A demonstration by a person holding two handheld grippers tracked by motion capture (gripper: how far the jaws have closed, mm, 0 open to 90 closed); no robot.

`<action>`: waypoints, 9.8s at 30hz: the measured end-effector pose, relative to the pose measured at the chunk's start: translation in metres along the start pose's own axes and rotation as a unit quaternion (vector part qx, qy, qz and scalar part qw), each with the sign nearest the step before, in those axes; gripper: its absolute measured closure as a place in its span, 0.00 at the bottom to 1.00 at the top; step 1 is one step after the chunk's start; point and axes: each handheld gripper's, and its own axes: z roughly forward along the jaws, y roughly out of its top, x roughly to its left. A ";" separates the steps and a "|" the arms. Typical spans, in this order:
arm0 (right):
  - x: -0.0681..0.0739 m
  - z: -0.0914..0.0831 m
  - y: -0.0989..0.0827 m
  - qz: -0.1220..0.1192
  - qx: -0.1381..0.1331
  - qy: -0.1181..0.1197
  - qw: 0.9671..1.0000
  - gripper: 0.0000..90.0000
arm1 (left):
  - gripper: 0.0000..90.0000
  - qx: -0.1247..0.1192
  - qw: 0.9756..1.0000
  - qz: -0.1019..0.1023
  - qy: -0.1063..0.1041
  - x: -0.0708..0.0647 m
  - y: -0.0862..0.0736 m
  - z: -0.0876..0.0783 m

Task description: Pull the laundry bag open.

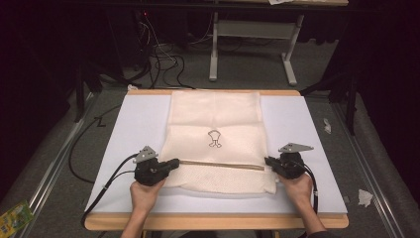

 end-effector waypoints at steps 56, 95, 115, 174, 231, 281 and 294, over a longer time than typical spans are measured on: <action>-0.011 -0.011 0.007 0.006 -0.017 -0.014 1.000 0.98 | 0.97 -0.015 0.999 -0.021 0.020 0.024 0.005 -0.020; -0.020 -0.024 0.009 0.005 -0.030 -0.044 0.999 0.99 | 0.97 0.037 0.996 0.005 0.081 0.029 0.000 -0.017; -0.021 -0.023 0.007 0.006 -0.025 -0.044 0.999 0.98 | 0.96 0.029 0.997 -0.012 0.071 0.027 0.001 -0.019; -0.042 -0.078 -0.008 0.058 -0.121 -0.057 0.989 0.61 | 0.55 -0.039 0.992 0.039 0.112 0.019 0.011 -0.053; -0.084 -0.074 -0.050 0.124 -0.108 -0.115 0.980 0.63 | 0.53 -0.035 0.982 -0.029 0.184 0.067 -0.015 -0.048; -0.087 -0.042 -0.046 0.111 -0.069 -0.145 0.981 0.62 | 0.53 -0.006 0.972 -0.040 0.230 0.083 -0.023 -0.009; -0.082 -0.029 -0.047 0.119 -0.058 -0.156 0.979 0.59 | 0.49 0.010 0.972 -0.025 0.235 0.082 -0.023 -0.005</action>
